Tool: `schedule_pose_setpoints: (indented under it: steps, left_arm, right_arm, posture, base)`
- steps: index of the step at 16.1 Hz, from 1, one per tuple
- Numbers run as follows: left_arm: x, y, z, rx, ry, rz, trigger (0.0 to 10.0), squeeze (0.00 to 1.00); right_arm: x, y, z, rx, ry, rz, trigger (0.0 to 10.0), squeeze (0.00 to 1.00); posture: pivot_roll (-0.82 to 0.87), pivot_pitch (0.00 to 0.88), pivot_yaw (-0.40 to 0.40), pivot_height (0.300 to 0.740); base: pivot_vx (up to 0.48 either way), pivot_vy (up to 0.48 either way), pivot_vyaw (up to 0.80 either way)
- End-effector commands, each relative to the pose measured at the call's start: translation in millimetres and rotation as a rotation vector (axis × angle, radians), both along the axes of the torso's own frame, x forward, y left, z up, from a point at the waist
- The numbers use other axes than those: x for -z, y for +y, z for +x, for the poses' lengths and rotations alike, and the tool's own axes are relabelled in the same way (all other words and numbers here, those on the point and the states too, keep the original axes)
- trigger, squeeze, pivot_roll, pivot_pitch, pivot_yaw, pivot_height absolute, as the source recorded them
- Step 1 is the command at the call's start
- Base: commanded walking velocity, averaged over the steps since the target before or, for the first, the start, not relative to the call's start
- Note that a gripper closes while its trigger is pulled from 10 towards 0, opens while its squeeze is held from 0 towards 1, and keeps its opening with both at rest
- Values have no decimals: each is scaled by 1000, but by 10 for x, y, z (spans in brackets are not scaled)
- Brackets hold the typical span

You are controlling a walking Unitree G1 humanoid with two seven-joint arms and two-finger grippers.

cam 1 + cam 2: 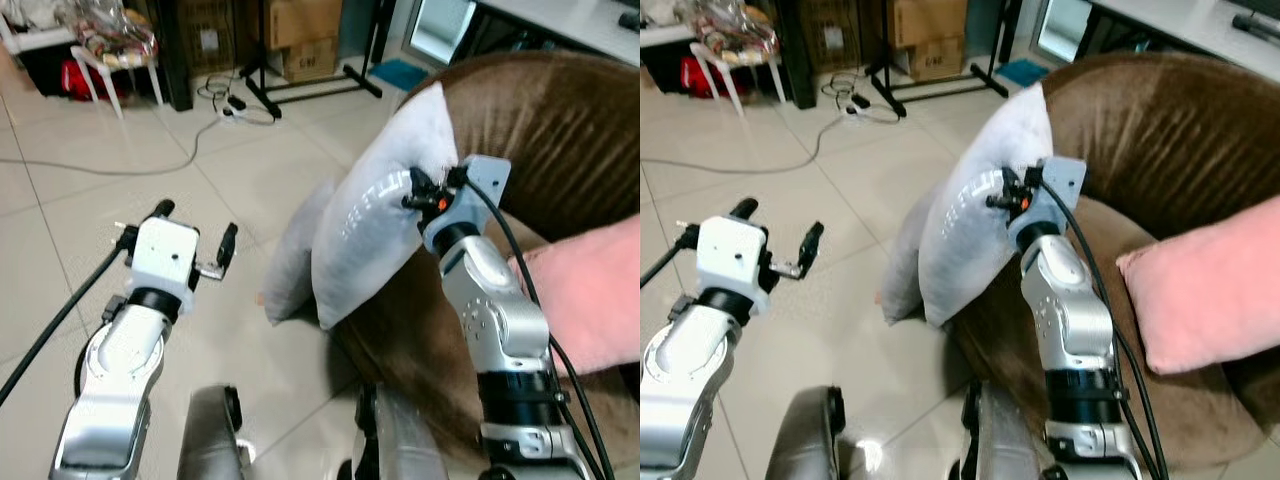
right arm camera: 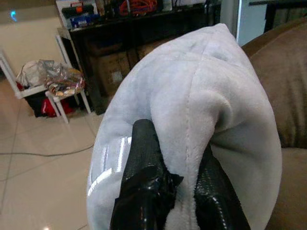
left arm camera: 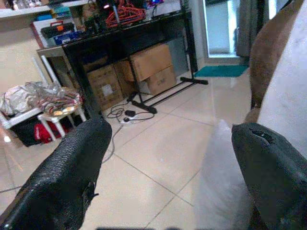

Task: Move the pillow to the sofa from floor

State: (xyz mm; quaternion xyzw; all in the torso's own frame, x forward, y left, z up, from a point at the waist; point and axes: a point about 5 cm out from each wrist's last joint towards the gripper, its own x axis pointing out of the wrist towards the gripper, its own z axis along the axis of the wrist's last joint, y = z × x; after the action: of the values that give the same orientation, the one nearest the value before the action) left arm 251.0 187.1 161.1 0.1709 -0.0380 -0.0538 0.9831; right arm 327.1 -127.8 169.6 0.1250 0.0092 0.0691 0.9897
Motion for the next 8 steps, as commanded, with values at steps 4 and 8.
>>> schedule_pose_setpoints:
  steps: [4, 8]
  left_arm:
    - [45, 45, -10, -4, 26, -9, 10000, 0]
    - [11, 28, 63, 14, 21, -6, 10000, 0]
  right_arm:
    - [92, -38, -71, 15, 42, 44, 10000, 0]
    - [113, -89, -134, 42, 48, 80, 10000, 0]
  posture:
    - [136, 0, -64, 697]
    - [132, 0, -28, 737]
  base:
    - [0, 0, 0]
    - [0, 0, 0]
